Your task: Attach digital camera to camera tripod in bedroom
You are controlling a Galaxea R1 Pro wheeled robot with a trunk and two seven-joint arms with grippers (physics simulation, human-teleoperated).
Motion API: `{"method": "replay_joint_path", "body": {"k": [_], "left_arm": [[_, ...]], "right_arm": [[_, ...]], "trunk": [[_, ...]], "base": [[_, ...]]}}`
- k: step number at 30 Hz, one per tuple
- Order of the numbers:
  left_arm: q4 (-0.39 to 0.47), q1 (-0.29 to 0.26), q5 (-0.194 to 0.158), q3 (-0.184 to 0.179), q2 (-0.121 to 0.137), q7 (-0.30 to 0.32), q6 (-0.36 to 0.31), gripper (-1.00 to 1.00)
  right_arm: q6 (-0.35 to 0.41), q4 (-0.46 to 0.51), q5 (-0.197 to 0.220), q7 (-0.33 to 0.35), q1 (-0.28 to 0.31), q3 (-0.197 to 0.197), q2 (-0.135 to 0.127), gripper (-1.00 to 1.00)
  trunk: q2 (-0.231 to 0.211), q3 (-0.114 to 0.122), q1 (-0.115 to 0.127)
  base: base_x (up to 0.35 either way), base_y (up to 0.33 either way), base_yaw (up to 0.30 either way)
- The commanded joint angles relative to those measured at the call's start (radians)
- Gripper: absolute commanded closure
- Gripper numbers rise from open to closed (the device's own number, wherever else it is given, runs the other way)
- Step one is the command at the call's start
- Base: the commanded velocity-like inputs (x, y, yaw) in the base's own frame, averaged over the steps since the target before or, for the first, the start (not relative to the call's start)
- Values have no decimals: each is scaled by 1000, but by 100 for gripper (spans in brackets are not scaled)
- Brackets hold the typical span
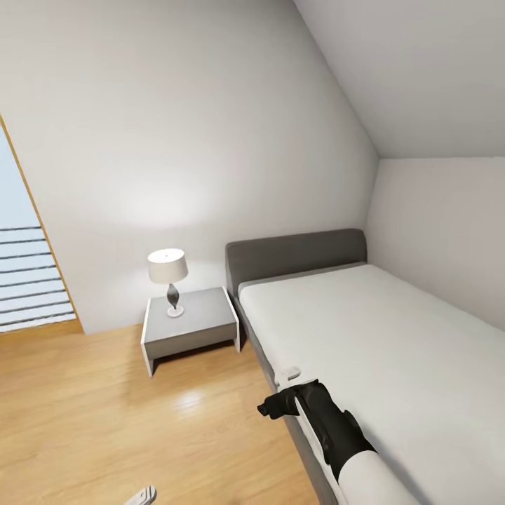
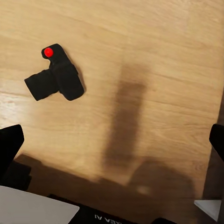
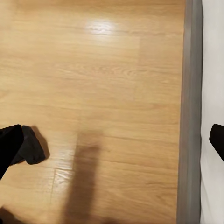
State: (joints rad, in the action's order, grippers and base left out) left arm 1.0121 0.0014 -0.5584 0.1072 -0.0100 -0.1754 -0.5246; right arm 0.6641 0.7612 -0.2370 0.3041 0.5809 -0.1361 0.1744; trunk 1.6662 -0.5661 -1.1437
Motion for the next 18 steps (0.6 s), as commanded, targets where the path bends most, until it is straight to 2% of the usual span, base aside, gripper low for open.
{"method": "replay_joint_path", "body": {"k": [1, 12, 16, 18], "left_arm": [[3, 0, -11, 2, -1, -7, -5, -100], [17, 0, -8, 0, -2, -13, -4, -100], [63, -3, -10, -1, 1, -15, -9, -100], [117, -7, -11, 0, 4, -16, -20, -100]], "right_arm": [[4, 1, -10, 7, 1, 0, 0, -100], [4, 3, -7, 13, 1, 4, 0, -100], [4, 6, -7, 14, 1, 4, 0, -100], [5, 7, -7, 15, 1, 4, 0, -100]], "trunk": [[8, -4, -4], [85, -39, -46], [113, -51, -61], [127, -57, -69]], "base": [[0, 0, 0], [0, 0, 0], [0, 0, 0], [0, 0, 0]]}}
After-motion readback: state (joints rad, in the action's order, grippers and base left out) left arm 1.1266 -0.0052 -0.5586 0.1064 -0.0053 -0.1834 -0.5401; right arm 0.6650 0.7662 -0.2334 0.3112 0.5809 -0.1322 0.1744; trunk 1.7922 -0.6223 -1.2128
